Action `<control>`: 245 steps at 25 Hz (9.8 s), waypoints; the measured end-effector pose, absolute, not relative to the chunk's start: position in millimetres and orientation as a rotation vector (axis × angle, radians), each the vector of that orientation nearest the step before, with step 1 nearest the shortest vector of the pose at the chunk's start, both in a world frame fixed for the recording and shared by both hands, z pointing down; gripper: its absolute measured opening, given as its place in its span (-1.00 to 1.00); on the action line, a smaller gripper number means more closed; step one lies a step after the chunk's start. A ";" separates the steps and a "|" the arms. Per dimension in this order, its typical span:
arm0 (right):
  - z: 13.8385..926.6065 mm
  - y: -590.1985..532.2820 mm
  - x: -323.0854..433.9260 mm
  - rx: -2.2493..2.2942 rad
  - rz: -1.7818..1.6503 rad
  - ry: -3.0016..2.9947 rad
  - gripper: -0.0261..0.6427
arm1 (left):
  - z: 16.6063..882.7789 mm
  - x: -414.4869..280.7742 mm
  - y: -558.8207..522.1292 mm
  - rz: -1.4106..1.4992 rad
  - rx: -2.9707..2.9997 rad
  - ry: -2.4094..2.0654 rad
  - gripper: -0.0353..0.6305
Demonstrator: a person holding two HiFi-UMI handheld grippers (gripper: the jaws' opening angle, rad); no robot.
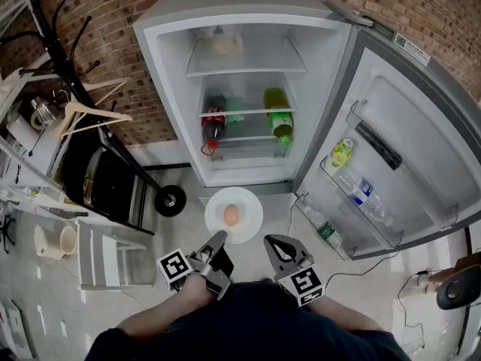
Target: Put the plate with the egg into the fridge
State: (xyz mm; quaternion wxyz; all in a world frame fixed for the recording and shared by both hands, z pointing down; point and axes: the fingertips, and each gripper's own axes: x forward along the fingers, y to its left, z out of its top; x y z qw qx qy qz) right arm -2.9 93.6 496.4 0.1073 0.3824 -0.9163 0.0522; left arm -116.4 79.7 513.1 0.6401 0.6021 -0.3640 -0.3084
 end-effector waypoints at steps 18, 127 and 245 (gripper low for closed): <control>489.9 91.1 -1.6 1.114 0.105 -2.715 -0.89 | 509.6 -111.7 79.1 -0.725 1.367 -0.837 -0.85; 517.2 -143.0 14.7 1.107 0.242 -2.675 -0.89 | 549.3 -149.4 -331.3 -1.029 1.224 -1.117 -0.85; 496.7 -124.9 -15.0 0.920 0.222 -2.763 -0.89 | 439.0 -34.3 -105.8 -0.111 2.719 -0.785 -0.88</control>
